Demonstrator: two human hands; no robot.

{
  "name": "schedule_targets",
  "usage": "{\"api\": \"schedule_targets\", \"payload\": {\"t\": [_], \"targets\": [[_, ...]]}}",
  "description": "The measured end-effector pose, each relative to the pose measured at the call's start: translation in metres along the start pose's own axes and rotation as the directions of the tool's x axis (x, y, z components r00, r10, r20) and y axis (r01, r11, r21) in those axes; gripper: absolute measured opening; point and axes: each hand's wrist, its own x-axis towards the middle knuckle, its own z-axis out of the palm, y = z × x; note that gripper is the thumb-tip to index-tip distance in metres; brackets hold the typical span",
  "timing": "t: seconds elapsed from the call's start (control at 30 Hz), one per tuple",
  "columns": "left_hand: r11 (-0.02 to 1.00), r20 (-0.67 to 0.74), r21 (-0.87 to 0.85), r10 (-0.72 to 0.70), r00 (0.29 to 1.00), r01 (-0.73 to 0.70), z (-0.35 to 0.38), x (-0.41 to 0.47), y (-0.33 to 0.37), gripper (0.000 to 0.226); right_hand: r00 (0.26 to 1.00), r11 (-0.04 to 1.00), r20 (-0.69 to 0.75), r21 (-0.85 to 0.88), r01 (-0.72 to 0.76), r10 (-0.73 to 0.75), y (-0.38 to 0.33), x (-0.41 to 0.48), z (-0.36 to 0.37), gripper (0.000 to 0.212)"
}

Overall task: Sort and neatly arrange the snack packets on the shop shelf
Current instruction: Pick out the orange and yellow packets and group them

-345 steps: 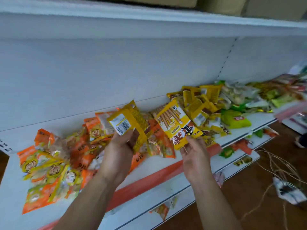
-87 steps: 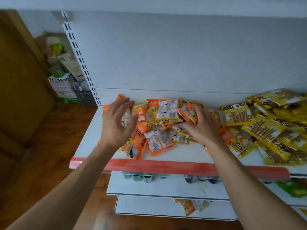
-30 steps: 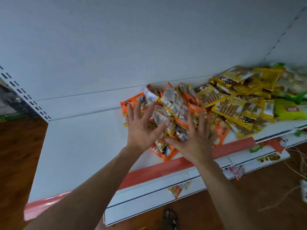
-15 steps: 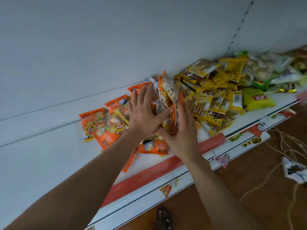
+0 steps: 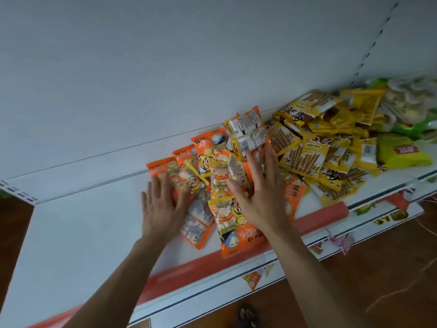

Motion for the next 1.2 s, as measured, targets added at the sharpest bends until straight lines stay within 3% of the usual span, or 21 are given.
{"api": "schedule_targets", "payload": {"t": [0.1, 0.2, 0.3, 0.43, 0.53, 0.63, 0.8, 0.93, 1.07, 1.2], "targets": [[0.981, -0.045, -0.193, -0.027, 0.999, 0.018, 0.016, -0.002, 0.032, 0.077, 1.000, 1.000, -0.025, -0.011, -0.001, 0.001, -0.002, 0.001, 0.003, 0.069], [0.899, -0.095, -0.432, -0.120, 0.988, 0.068, 0.026, -0.003, 0.054, 0.071, 0.998, 1.000, -0.063, -0.028, -0.004, 0.002, -0.006, 0.001, 0.006, 0.064], [0.808, -0.163, -0.589, -0.135, 0.977, 0.014, 0.027, -0.004, 0.062, 0.070, 0.997, 0.999, -0.073, -0.037, -0.012, 0.009, -0.006, 0.000, 0.008, 0.063], [0.675, -0.116, -0.737, -0.181, 0.977, 0.038, 0.021, -0.004, 0.068, 0.080, 0.989, 0.996, -0.132, -0.060, -0.068, 0.059, -0.011, 0.002, 0.016, 0.061], [0.748, -0.098, -0.663, -0.093, 0.991, 0.005, 0.023, -0.008, 0.067, 0.085, 0.976, 0.993, -0.188, -0.027, -0.113, 0.106, -0.021, 0.005, 0.024, 0.060], [0.811, -0.159, -0.582, -0.039, 0.987, -0.062, 0.024, -0.006, 0.060, 0.069, 0.972, 0.997, -0.219, 0.001, -0.082, 0.080, -0.025, 0.005, 0.028, 0.054], [0.763, -0.255, -0.633, -0.050, 0.966, -0.127, 0.015, -0.001, 0.065, 0.046, 0.971, 0.999, -0.239, 0.044, -0.015, 0.025, -0.031, 0.009, 0.024, 0.047], [0.748, -0.400, -0.583, 0.076, 0.914, -0.317, 0.004, 0.003, 0.080, 0.037, 0.947, 0.988, -0.306, 0.092, 0.128, -0.094, -0.032, 0.016, 0.016, 0.043], [0.735, -0.536, -0.442, 0.242, 0.809, -0.513, 0.004, 0.016, 0.106, 0.037, 0.910, 0.974, -0.378, 0.077, 0.213, -0.169, -0.030, 0.037, 0.001, 0.041], [0.816, -0.470, -0.146, 0.440, 0.765, -0.559, 0.020, 0.036, 0.127, 0.053, 0.951, 0.987, -0.271, -0.103, 0.122, -0.146, -0.010, 0.056, -0.011, 0.049]]}}
